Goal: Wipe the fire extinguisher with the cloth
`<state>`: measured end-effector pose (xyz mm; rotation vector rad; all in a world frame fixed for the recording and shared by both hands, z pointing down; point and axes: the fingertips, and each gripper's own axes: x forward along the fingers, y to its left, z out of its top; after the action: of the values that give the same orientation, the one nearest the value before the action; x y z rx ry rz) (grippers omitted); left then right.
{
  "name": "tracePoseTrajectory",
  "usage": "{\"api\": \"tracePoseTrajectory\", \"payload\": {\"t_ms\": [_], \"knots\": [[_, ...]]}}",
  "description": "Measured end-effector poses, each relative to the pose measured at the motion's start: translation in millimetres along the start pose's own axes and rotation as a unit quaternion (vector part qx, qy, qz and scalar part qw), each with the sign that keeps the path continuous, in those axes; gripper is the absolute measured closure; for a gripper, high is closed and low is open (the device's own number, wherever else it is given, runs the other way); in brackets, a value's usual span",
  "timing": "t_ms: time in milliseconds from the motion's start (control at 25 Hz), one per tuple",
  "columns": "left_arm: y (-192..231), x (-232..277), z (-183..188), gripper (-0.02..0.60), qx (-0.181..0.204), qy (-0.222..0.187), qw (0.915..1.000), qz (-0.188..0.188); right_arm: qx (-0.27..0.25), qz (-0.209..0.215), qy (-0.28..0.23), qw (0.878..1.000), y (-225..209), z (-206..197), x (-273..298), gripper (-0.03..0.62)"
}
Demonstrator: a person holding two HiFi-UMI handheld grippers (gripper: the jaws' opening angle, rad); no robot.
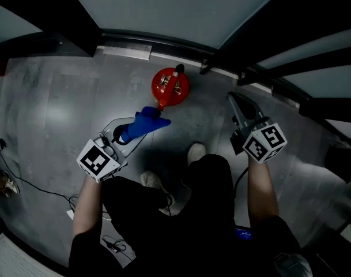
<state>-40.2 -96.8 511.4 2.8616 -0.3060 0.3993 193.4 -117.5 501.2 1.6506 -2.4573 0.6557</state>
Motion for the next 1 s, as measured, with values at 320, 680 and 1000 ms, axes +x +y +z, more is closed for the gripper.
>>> {"api": "tracePoseTrajectory", "payload": {"t_ms": [320, 680, 1000], "knots": [[-27.8, -110.3, 170.3, 0.534, -0.158, -0.088, 0.9756, 0.124, 0.035, 0.003, 0.003, 0.999, 86.0, 172.2, -78.0, 0.591], [-80.6, -225.5, 393.7, 0.534, -0.166, -0.145, 0.9575, 0.186, 0.027, 0.008, -0.037, 0.999, 168.1, 393.1, -175.3, 0.591], [-191.6, -209.5, 476.7, 0.534, -0.096, -0.161, 0.9474, 0.259, -0.07, 0.085, -0.068, 0.992, 218.5, 446.1, -280.5, 0.591]]}}
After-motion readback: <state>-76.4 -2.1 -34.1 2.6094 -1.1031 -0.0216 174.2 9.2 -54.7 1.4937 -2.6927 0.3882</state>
